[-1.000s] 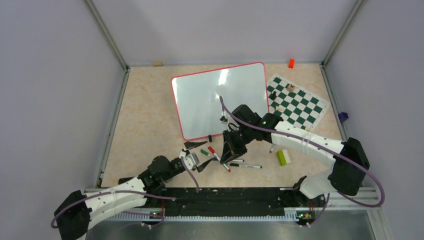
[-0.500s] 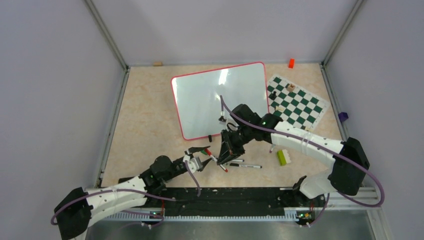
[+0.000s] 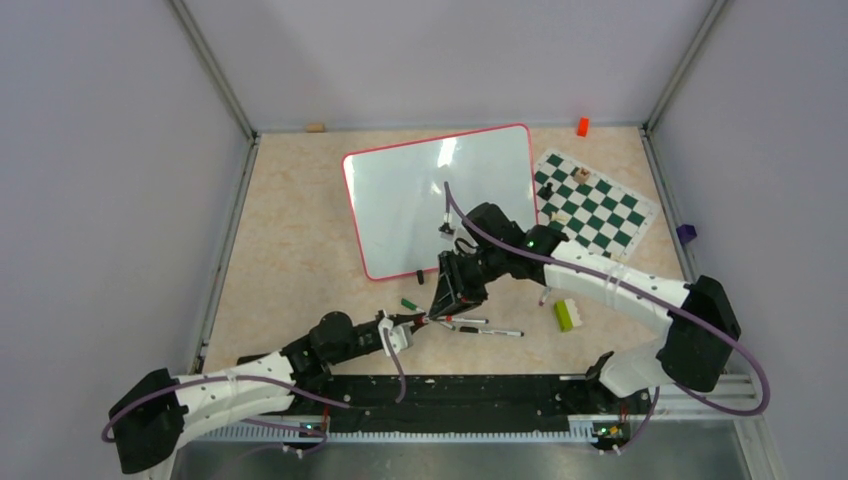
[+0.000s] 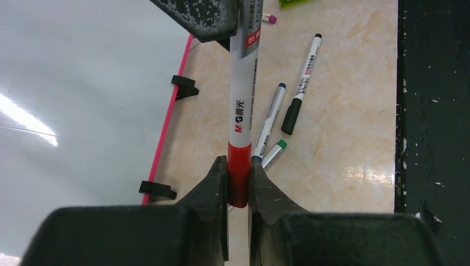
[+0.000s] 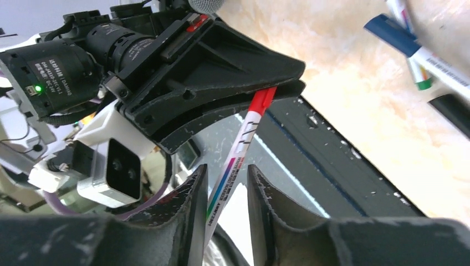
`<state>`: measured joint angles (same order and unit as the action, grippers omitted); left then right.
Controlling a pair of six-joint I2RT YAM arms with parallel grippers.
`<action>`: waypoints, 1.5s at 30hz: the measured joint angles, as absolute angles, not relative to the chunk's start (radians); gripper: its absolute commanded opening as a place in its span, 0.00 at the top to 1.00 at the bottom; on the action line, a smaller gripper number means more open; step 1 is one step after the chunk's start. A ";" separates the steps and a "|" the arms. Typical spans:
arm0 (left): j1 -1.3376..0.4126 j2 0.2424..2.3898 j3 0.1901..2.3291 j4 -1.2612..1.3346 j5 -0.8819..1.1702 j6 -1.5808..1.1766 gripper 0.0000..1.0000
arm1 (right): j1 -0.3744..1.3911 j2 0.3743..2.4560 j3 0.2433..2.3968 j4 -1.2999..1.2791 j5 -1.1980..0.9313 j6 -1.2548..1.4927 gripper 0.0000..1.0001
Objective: Write a sentence on the whiteboard
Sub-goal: Pass from the right arm to the left, then open the pen cap from the whiteboard marker.
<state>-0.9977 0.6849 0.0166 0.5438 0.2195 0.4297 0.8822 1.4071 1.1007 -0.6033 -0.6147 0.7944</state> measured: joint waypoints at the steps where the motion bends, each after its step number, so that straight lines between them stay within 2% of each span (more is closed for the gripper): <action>1: -0.998 0.683 0.017 0.550 0.220 0.422 1.00 | 0.880 1.405 1.104 -0.601 -0.603 0.787 0.56; 5: -0.997 0.683 0.017 0.571 0.219 0.405 1.00 | 0.869 1.385 1.129 -0.624 -0.557 0.756 0.29; 10: -0.997 0.704 0.035 0.574 0.219 0.386 1.00 | 0.884 1.364 1.246 -0.705 -0.456 0.680 0.26; 16: -0.997 0.736 0.070 0.558 0.208 0.358 1.00 | 0.968 1.375 1.442 -0.872 -0.226 0.588 0.39; 21: -0.997 0.738 0.078 0.552 0.192 0.336 1.00 | 1.019 1.419 1.454 -0.942 -0.138 0.559 0.48; 30: -0.997 0.760 0.081 0.544 0.191 0.321 1.00 | 1.053 1.468 1.419 -0.945 -0.124 0.561 0.53; 35: -0.997 0.776 0.090 0.534 0.184 0.313 1.00 | 1.084 1.478 1.419 -0.944 -0.118 0.569 0.61; 42: -0.997 0.781 0.097 0.523 0.181 0.312 1.00 | 1.092 1.481 1.374 -0.903 -0.114 0.588 0.63; 45: -0.997 0.778 0.097 0.521 0.181 0.312 1.00 | 1.093 1.486 1.353 -0.891 -0.114 0.596 0.67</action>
